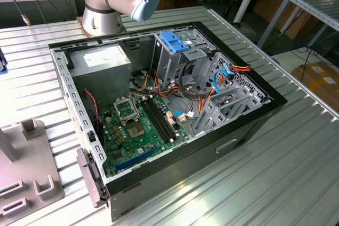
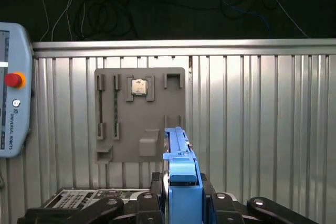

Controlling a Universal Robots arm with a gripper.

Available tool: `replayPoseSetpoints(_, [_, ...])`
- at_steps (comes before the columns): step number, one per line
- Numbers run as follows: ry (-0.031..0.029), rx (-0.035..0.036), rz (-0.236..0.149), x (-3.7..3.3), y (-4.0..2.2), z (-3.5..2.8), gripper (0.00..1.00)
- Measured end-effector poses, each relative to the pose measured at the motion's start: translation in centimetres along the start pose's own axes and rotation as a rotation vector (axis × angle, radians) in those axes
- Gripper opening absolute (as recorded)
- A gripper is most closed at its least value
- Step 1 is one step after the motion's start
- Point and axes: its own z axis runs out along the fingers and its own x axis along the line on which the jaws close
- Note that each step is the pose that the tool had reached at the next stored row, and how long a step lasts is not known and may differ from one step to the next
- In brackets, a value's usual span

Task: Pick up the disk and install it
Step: 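Pick up the disk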

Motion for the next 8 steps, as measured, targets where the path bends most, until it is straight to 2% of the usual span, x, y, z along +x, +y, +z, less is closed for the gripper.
replayPoseSetpoints(1, [-0.0001, 0.0001, 0.0, -0.01, -0.65, 0.03, 0.37])
replayPoseSetpoints(5, [0.0, 0.0, 0.0, -0.03, -2.16, 0.07, 0.37])
replayPoseSetpoints(8, [0.0, 0.0, 0.0, -0.06, -3.63, 0.11, 0.37])
